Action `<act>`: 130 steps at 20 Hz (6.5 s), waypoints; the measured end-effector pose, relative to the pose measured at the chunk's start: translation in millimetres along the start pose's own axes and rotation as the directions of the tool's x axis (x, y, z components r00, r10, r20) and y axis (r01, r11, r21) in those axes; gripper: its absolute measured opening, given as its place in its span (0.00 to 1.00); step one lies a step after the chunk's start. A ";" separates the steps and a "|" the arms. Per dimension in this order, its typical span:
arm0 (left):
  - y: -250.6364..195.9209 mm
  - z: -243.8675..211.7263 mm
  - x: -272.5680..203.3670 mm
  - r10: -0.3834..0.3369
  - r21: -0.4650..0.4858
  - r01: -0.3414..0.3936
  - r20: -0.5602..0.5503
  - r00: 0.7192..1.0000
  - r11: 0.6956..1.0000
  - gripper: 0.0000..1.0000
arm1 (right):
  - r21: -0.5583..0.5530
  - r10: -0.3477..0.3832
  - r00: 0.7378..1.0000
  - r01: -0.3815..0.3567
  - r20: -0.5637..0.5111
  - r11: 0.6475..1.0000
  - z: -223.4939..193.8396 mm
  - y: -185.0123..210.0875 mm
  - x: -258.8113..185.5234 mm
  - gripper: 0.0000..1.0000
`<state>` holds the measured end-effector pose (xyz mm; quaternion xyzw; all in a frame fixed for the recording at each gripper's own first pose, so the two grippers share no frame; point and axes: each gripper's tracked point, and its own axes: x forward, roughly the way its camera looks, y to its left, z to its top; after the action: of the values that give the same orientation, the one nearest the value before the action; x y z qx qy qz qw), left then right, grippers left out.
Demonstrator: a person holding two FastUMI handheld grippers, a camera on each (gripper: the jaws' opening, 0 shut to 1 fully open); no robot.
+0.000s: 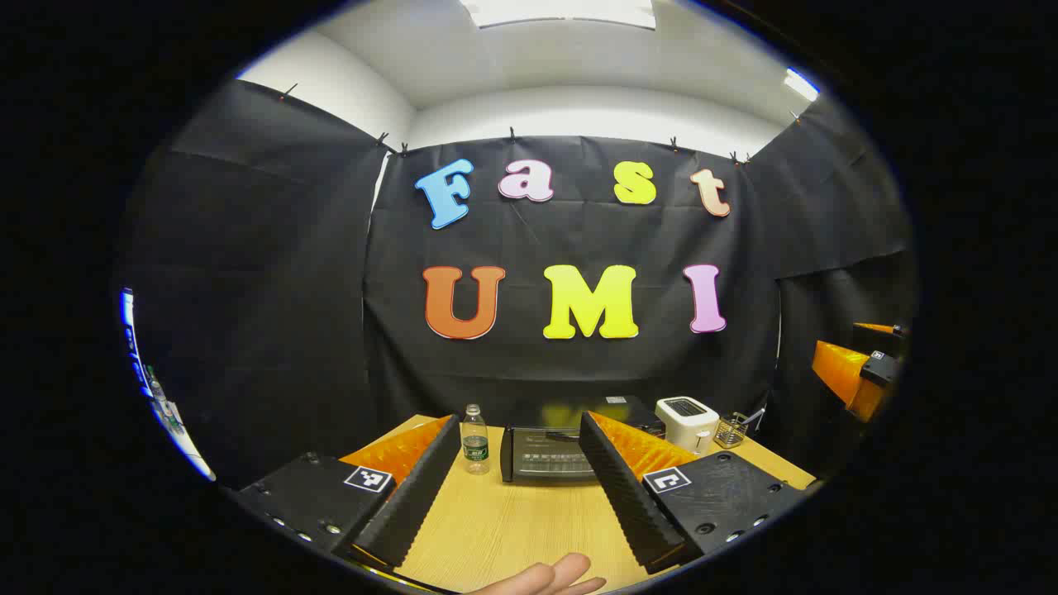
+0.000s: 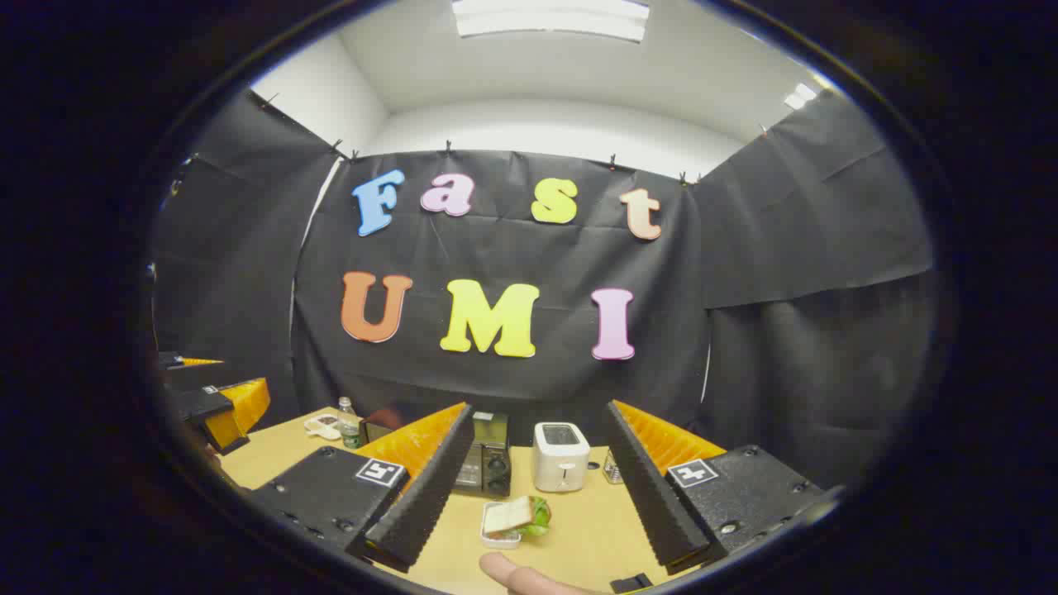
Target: Open the electric oven with the left hand, put the food in, and close the electric oven.
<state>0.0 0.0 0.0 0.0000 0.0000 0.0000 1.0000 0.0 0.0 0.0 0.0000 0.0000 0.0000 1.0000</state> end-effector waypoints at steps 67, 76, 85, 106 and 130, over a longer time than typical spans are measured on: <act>-116.3 -206.6 238.8 -0.130 0.019 0.158 -0.469 0.874 0.987 0.97 | 0.074 -0.043 0.997 0.048 -0.064 0.996 -60.8 -120.5 69.3 1.00; -108.7 -245.6 173.3 -0.109 0.023 0.134 -0.450 0.886 0.991 0.97 | 0.075 -0.022 0.996 0.028 -0.084 0.997 -68.5 -112.2 58.8 1.00; -101.6 -297.7 134.7 -0.107 0.004 0.125 -0.490 0.865 0.992 0.99 | 0.065 -0.007 0.994 0.014 -0.113 0.998 -82.0 -105.2 54.6 1.00; -66.1 -244.9 116.2 -0.078 0.008 0.088 -0.384 0.920 0.996 0.96 | 0.046 0.027 0.959 -0.014 -0.282 0.999 -133.9 -99.4 102.5 1.00; -27.5 -77.2 72.2 0.037 0.057 -0.039 0.032 0.999 0.998 0.95 | 0.547 0.576 0.348 -0.187 -0.739 0.816 -345.8 -0.7 192.5 0.82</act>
<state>72.2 -27.5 -77.2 0.0286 -0.0155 0.0190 0.9993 192.5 -0.7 -345.8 0.1874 0.5185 0.2387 0.7994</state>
